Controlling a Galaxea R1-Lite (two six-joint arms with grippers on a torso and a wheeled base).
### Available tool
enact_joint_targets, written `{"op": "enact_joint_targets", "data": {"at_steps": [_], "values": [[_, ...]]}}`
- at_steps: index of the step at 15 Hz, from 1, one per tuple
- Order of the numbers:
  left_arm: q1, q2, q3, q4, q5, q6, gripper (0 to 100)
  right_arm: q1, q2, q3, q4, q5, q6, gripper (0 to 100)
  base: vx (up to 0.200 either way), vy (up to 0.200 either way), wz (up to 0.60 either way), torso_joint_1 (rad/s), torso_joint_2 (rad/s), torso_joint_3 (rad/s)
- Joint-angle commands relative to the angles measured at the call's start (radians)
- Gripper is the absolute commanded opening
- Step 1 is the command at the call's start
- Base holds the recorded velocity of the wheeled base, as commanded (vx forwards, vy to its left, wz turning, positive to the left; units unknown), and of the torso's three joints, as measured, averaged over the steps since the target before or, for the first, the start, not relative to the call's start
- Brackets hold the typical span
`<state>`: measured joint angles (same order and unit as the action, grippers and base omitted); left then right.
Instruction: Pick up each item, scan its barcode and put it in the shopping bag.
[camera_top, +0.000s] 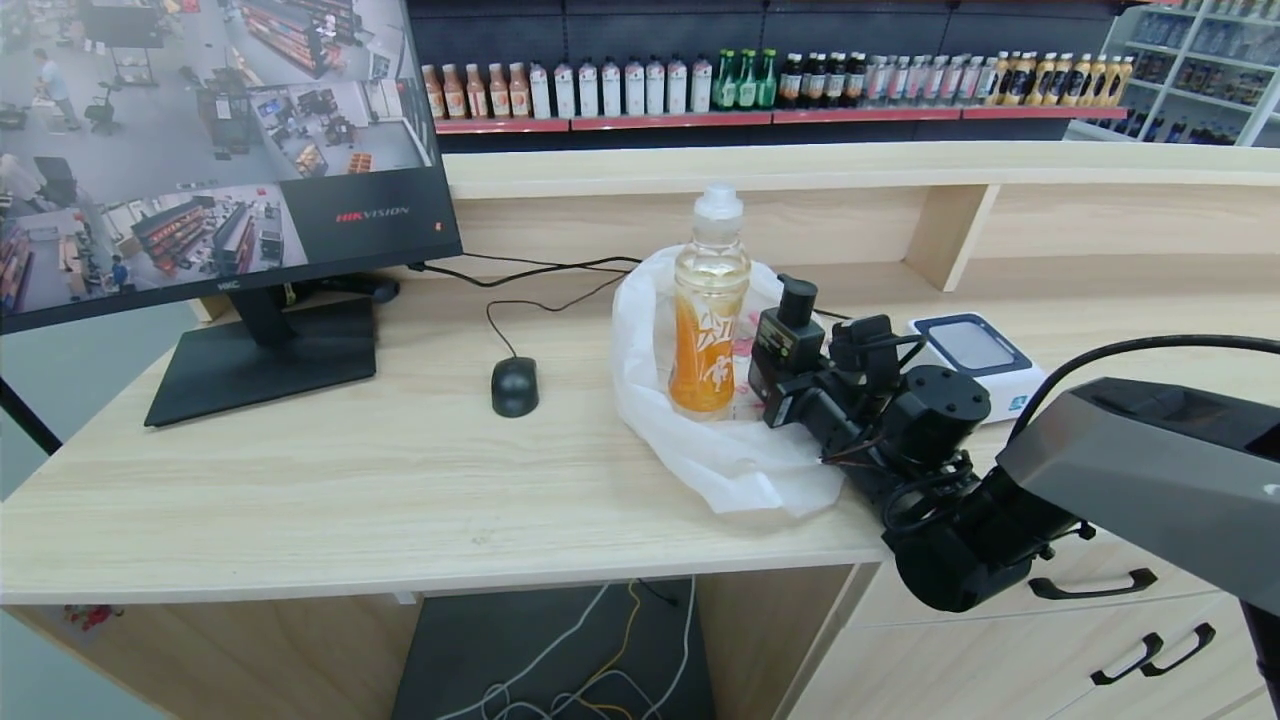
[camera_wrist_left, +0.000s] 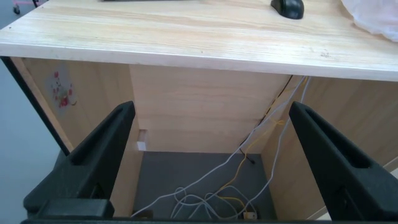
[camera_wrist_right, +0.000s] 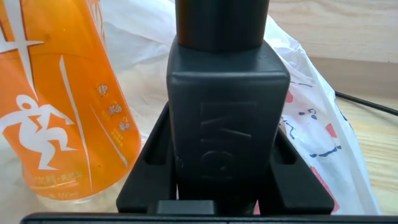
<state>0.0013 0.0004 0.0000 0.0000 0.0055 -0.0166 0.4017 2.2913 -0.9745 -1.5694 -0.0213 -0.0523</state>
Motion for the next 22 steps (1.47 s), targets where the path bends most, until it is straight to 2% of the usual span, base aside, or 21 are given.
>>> {"op": "enact_joint_targets", "data": {"at_steps": [1, 4, 5, 9, 16, 19, 22], "values": [[0.000, 0.000, 0.000, 0.000, 0.001, 0.000, 100, 0.000, -0.004, 0.000, -0.001, 0.000, -0.001, 0, 0.000, 0.000, 0.00, 0.000, 0.00, 0.000], [0.000, 0.000, 0.000, 0.000, 0.001, 0.000, 100, 0.002, -0.007, 0.000, -0.001, 0.000, 0.000, 0, 0.000, 0.000, 0.00, 0.000, 0.00, 0.000], [0.000, 0.000, 0.000, 0.000, 0.001, 0.000, 100, 0.003, -0.012, 0.013, -0.001, 0.000, 0.002, 100, 0.000, 0.000, 0.00, 0.000, 0.00, 0.000], [0.000, 0.000, 0.000, 0.000, 0.001, 0.000, 100, 0.000, -0.042, 0.025, -0.001, 0.000, 0.002, 100, 0.000, 0.000, 0.00, 0.000, 0.00, 0.000], [0.000, 0.000, 0.000, 0.000, 0.001, 0.000, 100, 0.012, -0.269, 0.177, -0.001, 0.000, -0.001, 100, 0.000, 0.000, 0.00, 0.000, 0.00, 0.000], [0.000, 0.000, 0.000, 0.000, 0.001, 0.000, 100, 0.011, -0.440, 0.313, -0.001, 0.000, -0.004, 100, 0.000, 0.000, 0.00, 0.000, 0.00, 0.000], [0.000, 0.000, 0.000, 0.000, 0.001, 0.000, 100, 0.000, -0.648, 0.519, -0.001, -0.002, -0.007, 100, 0.000, 0.000, 0.00, 0.000, 0.00, 0.000]]}}
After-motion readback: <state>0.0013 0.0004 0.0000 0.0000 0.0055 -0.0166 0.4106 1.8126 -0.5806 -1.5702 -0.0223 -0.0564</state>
